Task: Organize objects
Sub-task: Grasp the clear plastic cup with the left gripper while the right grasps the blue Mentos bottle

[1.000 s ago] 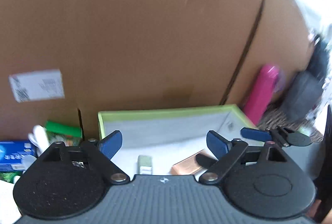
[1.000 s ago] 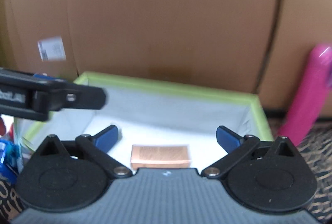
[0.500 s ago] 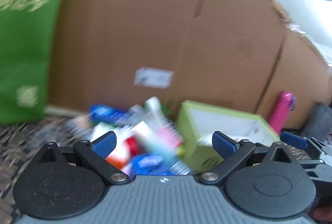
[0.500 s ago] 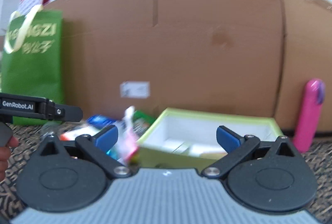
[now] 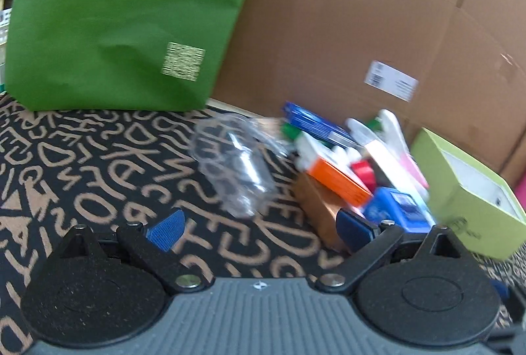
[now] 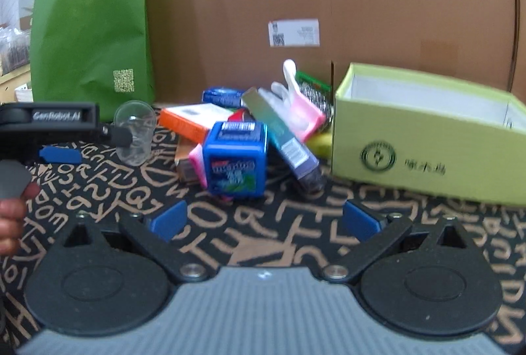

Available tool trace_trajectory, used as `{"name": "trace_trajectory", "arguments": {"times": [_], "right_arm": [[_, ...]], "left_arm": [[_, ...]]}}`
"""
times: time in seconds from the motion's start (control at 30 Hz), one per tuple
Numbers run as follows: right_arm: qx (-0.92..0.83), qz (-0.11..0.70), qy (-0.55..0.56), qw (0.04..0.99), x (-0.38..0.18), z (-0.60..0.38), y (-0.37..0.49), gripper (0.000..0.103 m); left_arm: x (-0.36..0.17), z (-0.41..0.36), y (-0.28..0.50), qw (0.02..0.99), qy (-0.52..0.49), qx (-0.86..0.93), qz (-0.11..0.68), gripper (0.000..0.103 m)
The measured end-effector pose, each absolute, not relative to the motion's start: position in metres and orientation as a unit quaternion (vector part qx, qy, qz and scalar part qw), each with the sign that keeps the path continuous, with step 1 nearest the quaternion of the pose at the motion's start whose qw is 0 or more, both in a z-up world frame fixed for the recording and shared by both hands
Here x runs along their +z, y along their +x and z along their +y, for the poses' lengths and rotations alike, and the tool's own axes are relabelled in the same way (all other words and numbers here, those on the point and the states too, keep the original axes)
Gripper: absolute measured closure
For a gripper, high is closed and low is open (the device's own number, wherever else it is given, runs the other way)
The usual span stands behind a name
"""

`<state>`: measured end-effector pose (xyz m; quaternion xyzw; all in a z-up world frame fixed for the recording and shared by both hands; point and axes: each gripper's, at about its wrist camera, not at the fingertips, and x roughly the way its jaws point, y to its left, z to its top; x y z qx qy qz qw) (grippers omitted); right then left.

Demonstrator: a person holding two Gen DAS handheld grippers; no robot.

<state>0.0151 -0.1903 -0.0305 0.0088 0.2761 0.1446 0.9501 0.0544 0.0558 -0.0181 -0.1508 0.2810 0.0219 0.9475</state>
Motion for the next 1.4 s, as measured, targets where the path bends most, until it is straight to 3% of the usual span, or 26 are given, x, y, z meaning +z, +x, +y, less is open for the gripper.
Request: {"name": "trace_trajectory", "arguments": {"times": [0.23, 0.3, 0.43, 0.5, 0.6, 0.67, 0.83, 0.9, 0.97, 1.23, 1.4], "right_arm": [[0.121, 0.269, 0.027, 0.955, -0.03, -0.196, 0.016, 0.0], [0.124, 0.267, 0.026, 0.955, -0.03, -0.195, 0.015, 0.0], [0.136, 0.266, 0.029, 0.954, -0.03, -0.194, 0.017, 0.0], [0.142, 0.267, 0.027, 0.953, -0.03, -0.19, 0.022, 0.0], [0.152, 0.267, 0.018, 0.951, -0.03, -0.181, 0.035, 0.009], [0.161, 0.266, 0.014, 0.95, -0.029, -0.174, 0.047, 0.017], [0.167, 0.262, 0.017, 0.95, -0.029, -0.163, 0.077, 0.026], [0.173, 0.259, 0.014, 0.95, -0.029, -0.159, 0.083, 0.034], [0.183, 0.261, 0.008, 0.948, -0.031, -0.155, 0.087, 0.048], [0.183, 0.285, 0.016, 0.941, -0.026, -0.191, 0.043, 0.049], [0.172, 0.289, 0.008, 0.942, -0.025, -0.2, 0.026, 0.048]], "left_arm": [[-0.01, 0.073, 0.095, 0.947, -0.173, 0.037, 0.267, 0.002], [-0.011, 0.076, 0.109, 0.947, -0.171, 0.042, 0.269, 0.006], [-0.019, 0.082, 0.128, 0.941, -0.158, 0.027, 0.298, 0.042], [-0.021, 0.085, 0.124, 0.942, -0.155, 0.013, 0.296, 0.043], [-0.018, 0.081, 0.109, 0.945, -0.13, -0.007, 0.3, 0.048], [-0.017, 0.078, 0.097, 0.944, -0.119, -0.023, 0.306, 0.048], [-0.017, 0.072, 0.07, 0.944, -0.097, -0.059, 0.309, 0.048], [-0.017, 0.07, 0.064, 0.943, -0.092, -0.074, 0.312, 0.048], [-0.018, 0.066, 0.061, 0.941, -0.085, -0.09, 0.314, 0.047], [-0.02, 0.048, 0.043, 0.932, -0.047, -0.156, 0.324, 0.048], [-0.023, 0.041, 0.041, 0.926, -0.058, -0.17, 0.331, 0.042]]}}
